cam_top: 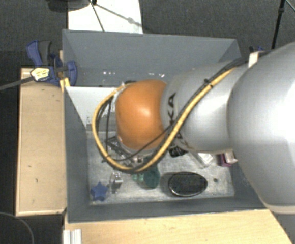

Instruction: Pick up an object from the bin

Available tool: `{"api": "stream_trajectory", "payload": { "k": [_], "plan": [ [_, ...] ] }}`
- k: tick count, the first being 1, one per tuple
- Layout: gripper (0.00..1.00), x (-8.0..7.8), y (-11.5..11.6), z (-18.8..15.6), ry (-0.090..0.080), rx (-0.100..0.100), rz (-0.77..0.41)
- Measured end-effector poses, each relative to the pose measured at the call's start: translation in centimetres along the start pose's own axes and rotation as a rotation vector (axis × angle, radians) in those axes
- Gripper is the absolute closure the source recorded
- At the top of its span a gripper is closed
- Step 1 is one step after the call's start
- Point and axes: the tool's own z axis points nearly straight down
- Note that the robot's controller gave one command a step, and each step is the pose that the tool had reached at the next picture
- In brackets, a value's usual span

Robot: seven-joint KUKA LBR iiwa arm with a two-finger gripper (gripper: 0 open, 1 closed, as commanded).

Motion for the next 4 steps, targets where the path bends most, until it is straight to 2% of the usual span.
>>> {"api": "stream_trajectory", "payload": {
  "k": [1, 2, 3, 4],
  "plan": [
    [0.0, 1.0, 2.2, 5.8, -0.008, 0.001, -0.232],
    [1.0, 1.1, 1.8, 5.8, 0.004, 0.011, -0.224],
    [1.0, 1.7, 0.3, -6.0, -0.015, -0.002, -0.276],
    [1.0, -3.6, -6.7, -13.7, -0.015, 0.004, -0.599]
  ]
}}
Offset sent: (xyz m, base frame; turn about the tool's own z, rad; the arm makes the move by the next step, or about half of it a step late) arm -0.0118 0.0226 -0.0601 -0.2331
